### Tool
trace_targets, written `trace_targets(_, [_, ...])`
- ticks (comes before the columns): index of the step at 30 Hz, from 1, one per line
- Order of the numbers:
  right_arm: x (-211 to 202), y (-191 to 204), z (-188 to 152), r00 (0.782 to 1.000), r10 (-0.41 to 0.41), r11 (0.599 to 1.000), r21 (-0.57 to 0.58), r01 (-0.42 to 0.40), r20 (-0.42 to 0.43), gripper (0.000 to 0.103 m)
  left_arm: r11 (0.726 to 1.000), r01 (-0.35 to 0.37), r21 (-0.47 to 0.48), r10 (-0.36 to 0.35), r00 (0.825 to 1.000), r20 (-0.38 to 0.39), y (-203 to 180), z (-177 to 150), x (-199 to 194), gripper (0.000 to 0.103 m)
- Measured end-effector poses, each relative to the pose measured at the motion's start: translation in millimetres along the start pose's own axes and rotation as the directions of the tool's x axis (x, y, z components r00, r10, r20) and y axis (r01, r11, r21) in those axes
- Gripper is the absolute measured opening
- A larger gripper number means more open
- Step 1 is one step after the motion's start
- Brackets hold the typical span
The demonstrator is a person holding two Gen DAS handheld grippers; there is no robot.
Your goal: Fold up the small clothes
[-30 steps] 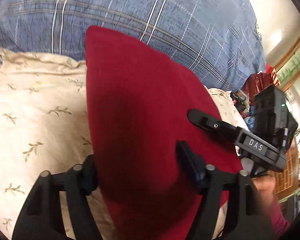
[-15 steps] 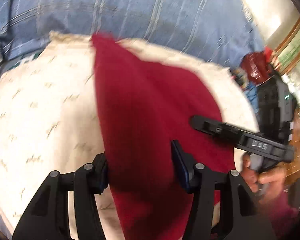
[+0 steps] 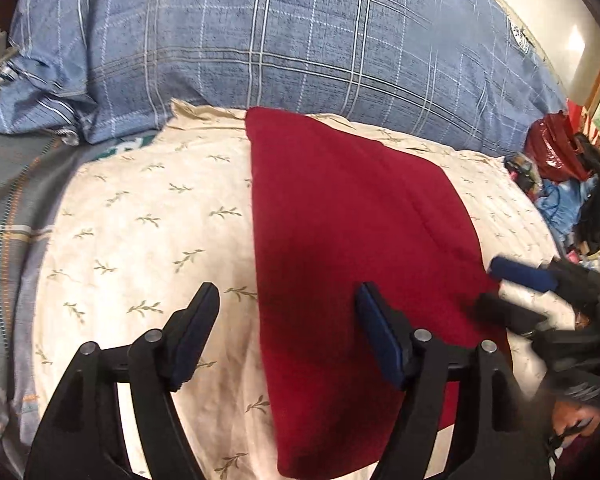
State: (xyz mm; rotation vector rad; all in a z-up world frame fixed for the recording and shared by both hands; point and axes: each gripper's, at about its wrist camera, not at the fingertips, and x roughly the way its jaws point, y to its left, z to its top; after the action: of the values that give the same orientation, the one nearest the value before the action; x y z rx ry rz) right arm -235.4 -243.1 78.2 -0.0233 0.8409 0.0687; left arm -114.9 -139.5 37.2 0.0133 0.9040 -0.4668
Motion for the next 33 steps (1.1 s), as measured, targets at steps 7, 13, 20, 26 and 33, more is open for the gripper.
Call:
trace_targets(7, [35.1,-18.3,-25.4,0.99,-0.131,0.99,0.041,0.133,-0.043,0.039,0.998,-0.066,0.007,0.065,0.997,0.05,4.7,-7.0,-12.3,0.075])
trace_targets(13, [10.8,-11.3,-20.5,0.989,-0.148,0.986,0.082,0.145,0.027,0.049,0.996,-0.076,-0.04,0.079,0.994,0.075,10.5,-9.7,-18.7,0.075])
trace_targets(20, [-10.6,2.6,-14.7,0.977,-0.187,0.975,0.137,0.173,0.102,0.068,0.994,-0.099,-0.046,0.103,0.99,0.092,7.9,-12.2,-27.1,0.075])
trace_targets(26, [-5.8,3.4,-10.2,0.968,-0.238,0.957,0.189,0.22,0.082,0.075,0.993,-0.106,-0.045,0.11,0.986,0.122,5.7,-15.5,-36.9,0.075])
trace_targets(33, [-1.2,2.0,-9.4,0.963,-0.266,0.946,0.206,0.251,0.046,0.081,0.994,-0.104,-0.041,0.109,0.983,0.145,4.1,-16.2,-41.4,0.075])
